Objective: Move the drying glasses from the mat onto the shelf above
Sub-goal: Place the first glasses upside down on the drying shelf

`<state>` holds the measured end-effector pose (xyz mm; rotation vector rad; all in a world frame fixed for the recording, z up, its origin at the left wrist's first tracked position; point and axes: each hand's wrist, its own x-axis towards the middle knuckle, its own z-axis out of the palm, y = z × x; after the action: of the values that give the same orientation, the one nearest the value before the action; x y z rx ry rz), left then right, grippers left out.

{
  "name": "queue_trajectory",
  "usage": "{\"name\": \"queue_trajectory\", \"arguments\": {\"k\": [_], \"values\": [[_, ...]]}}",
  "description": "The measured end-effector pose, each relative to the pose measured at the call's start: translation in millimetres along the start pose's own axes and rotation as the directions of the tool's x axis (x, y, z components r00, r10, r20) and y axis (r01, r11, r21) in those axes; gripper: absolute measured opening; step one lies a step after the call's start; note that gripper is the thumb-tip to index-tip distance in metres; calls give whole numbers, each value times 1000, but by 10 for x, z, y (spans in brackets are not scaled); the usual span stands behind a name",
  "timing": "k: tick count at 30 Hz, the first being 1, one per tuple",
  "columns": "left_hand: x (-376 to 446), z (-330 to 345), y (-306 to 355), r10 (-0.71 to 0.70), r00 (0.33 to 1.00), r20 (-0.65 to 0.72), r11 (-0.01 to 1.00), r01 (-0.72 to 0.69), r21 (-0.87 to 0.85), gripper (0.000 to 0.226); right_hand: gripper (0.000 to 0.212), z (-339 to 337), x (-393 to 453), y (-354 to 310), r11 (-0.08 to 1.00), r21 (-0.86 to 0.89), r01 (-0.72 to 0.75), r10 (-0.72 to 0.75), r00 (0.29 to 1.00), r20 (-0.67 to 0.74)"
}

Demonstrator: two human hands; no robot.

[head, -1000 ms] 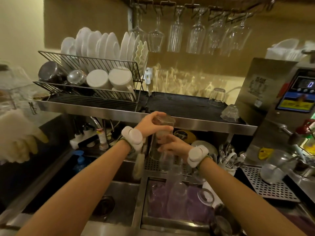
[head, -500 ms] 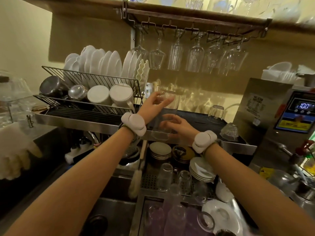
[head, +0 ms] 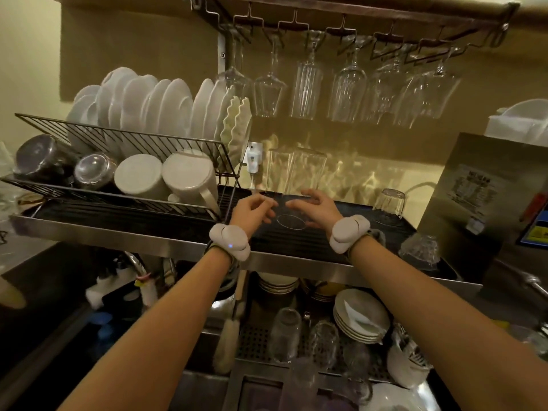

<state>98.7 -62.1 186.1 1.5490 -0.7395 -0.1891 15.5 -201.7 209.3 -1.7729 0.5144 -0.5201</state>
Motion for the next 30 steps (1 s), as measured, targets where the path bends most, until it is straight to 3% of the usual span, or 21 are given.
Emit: {"name": "queue_trajectory", "arguments": {"k": [5,10,18,30], "values": [[113,77,-196,-7,1000,-20,999,8,44,29,61,53,354,152,1000,-10,15,-16,997,-69],[177,100,-313,-40,999,-17,997,41,59,43,67,157,579,312,998,-57,23,-25,999,-44],[203,77,-353,-95,995,11,990,94,105,40,74,373,817,389,995,-103,8,-9,1000,-10],[247,74,-405,-112,993,32,993,110,36,42,78,497,996,457,999,-18,-31,31,1000,-2]]}}
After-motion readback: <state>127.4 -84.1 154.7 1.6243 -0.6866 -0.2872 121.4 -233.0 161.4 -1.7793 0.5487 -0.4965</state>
